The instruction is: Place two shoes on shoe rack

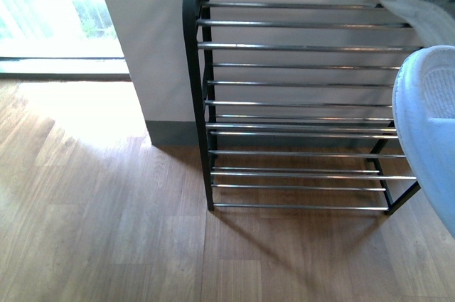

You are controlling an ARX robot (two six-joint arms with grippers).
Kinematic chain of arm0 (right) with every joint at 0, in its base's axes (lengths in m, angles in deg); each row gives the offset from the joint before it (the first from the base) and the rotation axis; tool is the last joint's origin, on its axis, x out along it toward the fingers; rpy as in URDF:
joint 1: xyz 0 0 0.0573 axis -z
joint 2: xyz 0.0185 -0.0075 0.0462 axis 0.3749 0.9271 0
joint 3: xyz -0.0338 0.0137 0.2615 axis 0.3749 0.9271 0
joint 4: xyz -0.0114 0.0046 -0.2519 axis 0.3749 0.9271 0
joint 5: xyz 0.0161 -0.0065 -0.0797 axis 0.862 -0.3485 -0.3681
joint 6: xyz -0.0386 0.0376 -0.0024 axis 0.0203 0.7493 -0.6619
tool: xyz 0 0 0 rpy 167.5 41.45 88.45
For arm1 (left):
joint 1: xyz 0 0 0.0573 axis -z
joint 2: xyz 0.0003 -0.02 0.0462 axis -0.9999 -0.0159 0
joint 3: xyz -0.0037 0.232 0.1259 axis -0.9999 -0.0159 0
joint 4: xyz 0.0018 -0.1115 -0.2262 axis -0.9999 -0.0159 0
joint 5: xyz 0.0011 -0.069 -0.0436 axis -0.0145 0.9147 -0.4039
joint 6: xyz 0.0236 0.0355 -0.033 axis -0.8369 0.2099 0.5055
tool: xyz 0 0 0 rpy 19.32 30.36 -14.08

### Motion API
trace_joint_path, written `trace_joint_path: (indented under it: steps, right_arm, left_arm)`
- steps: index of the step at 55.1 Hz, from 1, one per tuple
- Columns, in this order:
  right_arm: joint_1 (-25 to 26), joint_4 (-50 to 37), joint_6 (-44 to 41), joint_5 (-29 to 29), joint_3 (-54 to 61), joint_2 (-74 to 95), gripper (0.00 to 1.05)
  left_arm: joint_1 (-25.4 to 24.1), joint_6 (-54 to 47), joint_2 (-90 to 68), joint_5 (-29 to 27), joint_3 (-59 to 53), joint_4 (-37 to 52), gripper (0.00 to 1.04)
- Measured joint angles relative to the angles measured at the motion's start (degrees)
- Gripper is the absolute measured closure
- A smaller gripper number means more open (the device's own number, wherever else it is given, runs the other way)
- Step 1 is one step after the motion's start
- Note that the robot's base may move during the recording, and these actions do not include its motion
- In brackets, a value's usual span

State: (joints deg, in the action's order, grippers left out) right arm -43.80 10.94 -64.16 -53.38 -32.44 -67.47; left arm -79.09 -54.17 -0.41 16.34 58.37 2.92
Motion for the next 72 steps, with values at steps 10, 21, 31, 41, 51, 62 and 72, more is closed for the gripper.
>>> trace_joint_path:
  steps: [10, 21, 31, 41, 51, 62, 72]
  right_arm:
    - [0.0, 0.0, 0.0, 0.0, 0.0, 0.0, 1.03]
    - [1.8, -6.5, 2.5, 7.8, 2.4, -2.5, 1.03]
    - [-4.9, -15.0, 10.4, 2.7, 0.6, 1.4, 1.03]
    - [-4.7, -34.6, 10.1, 2.2, -4.4, 23.3, 1.03]
    - [-3.1, -48.1, 9.1, 2.4, -16.8, 51.6, 1.03]
    - [-2.5, -50.0, 6.7, 0.8, -31.3, 74.6, 1.03]
    - [0.4, -46.9, 2.5, -3.3, -45.1, 90.6, 1.03]
  left_arm:
    - [0.0, 0.0, 0.0, 0.0, 0.0, 0.0, 1.03]
    - [0.0, 0.0, 0.0, 0.0, 0.0, 0.0, 1.03]
    - [0.0, 0.0, 0.0, 0.0, 0.0, 0.0, 1.03]
    - [0.0, 0.0, 0.0, 0.0, 0.0, 0.0, 1.03]
    - [0.0, 0.0, 0.0, -0.1, 0.0, 0.0, 1.03]
    - [0.0, 0.0, 0.0, -0.1, 0.0, 0.0, 1.03]
    - [0.0, 0.0, 0.0, 0.0, 0.0, 0.0, 1.03]
